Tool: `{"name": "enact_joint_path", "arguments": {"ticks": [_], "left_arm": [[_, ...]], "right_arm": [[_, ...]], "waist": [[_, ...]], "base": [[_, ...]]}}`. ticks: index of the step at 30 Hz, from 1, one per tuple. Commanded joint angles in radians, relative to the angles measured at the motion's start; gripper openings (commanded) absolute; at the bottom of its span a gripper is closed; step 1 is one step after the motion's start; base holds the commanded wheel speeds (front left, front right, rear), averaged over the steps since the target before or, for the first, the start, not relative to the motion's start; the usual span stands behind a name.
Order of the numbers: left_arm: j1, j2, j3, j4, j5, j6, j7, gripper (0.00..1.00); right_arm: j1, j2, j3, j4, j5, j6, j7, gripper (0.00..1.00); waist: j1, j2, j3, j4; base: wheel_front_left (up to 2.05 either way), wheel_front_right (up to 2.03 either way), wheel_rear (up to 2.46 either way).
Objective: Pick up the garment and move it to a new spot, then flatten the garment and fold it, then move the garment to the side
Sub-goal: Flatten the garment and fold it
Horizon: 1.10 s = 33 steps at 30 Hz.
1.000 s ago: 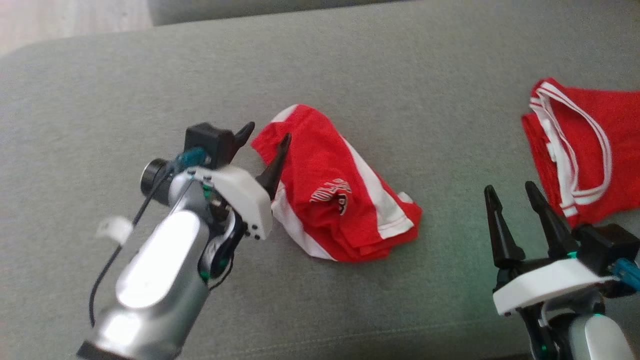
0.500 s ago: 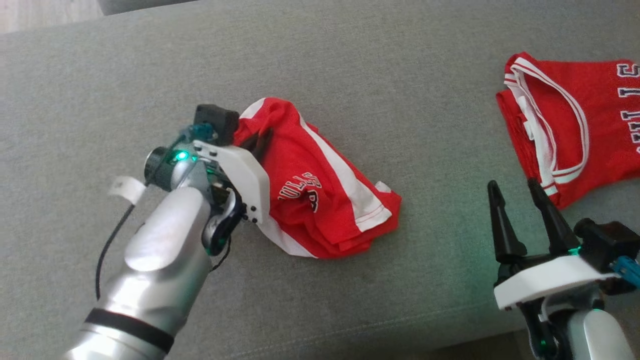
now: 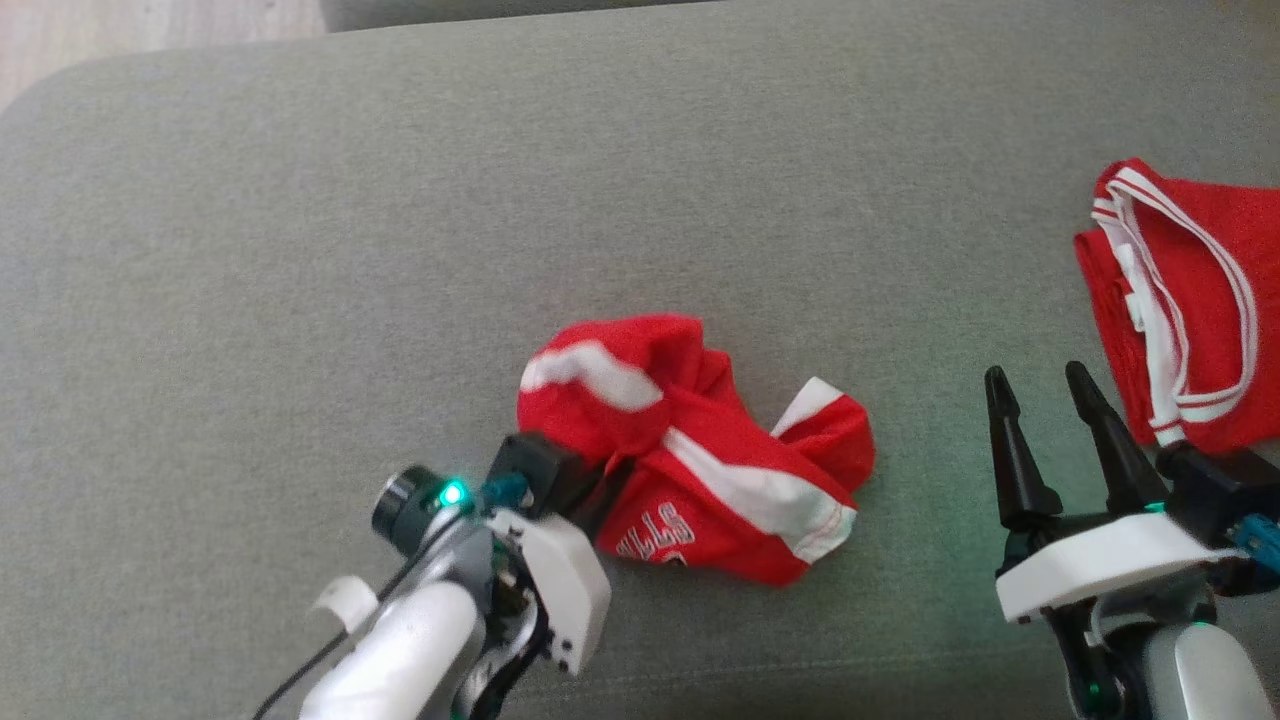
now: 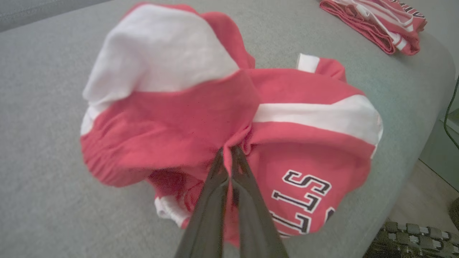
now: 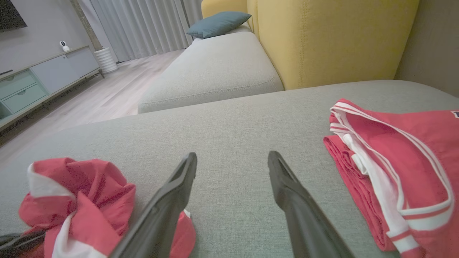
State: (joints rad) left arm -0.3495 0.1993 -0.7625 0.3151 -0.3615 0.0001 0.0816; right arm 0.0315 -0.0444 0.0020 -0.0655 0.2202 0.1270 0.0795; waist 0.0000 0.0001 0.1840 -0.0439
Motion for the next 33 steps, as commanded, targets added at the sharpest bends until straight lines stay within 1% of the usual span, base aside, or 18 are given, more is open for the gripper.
{"name": "enact_joint_path", "arguments": {"ticks": [1,6,7,8,9,17,23,29,31,33], "left_arm": [[-0.022,0.022,0.028,-0.048,0.002,0.007,0.006,0.00],[0.040,0.034,0.017,-0.078,-0.013,0.025,0.021,0.00],[0.047,0.033,0.021,-0.083,-0.016,0.031,0.013,0.09],[0.053,0.031,0.027,-0.089,-0.018,0.039,-0.003,0.97],[0.059,0.028,0.031,-0.094,-0.018,0.046,-0.019,1.00],[0.132,0.013,0.072,-0.145,-0.024,0.114,-0.166,1.00],[0.198,0.023,0.144,-0.211,-0.031,0.195,-0.281,1.00],[0.226,0.065,0.257,-0.275,-0.012,0.279,-0.331,1.00],[0.234,0.086,0.296,-0.286,-0.008,0.299,-0.336,1.00],[0.242,0.105,0.328,-0.293,-0.007,0.308,-0.339,1.00]], "right_arm": [[-0.017,-0.006,0.022,-0.040,0.002,0.004,0.003,1.00],[-0.020,-0.006,0.022,-0.048,-0.003,0.004,0.013,1.00],[-0.020,-0.006,0.022,-0.051,-0.004,0.004,0.014,1.00],[-0.021,-0.006,0.022,-0.054,-0.007,0.004,0.015,1.00],[-0.021,-0.006,0.021,-0.057,-0.011,0.004,0.016,1.00],[-0.006,-0.006,0.016,-0.078,-0.041,0.004,0.032,1.00],[0.017,-0.006,0.019,-0.102,-0.052,0.004,0.044,1.00],[0.043,-0.006,0.024,-0.123,-0.054,0.004,0.053,1.00],[0.050,-0.006,0.026,-0.127,-0.054,0.004,0.056,1.00],[0.059,-0.006,0.028,-0.131,-0.054,0.004,0.060,1.00]], "waist": [[0.0000,-0.0001,-0.004,0.013],[0.0000,-0.0001,-0.006,0.022],[0.0000,-0.0001,-0.006,0.023],[0.0000,-0.0001,-0.007,0.023],[0.0000,-0.0001,-0.009,0.023],[0.0000,-0.0001,-0.050,0.026],[0.0000,-0.0001,-0.085,0.036],[0.0000,-0.0001,-0.112,0.048],[0.0000,-0.0001,-0.121,0.050],[0.0000,-0.0001,-0.128,0.051]], "base": [[0.00,0.00,0.00],[0.00,0.00,0.00],[0.00,0.00,0.00],[0.00,0.00,0.00],[0.00,0.00,0.00],[0.00,0.00,0.00],[0.00,0.00,0.00],[0.00,0.00,0.00],[0.00,0.00,0.00],[0.00,0.00,0.00]]}}
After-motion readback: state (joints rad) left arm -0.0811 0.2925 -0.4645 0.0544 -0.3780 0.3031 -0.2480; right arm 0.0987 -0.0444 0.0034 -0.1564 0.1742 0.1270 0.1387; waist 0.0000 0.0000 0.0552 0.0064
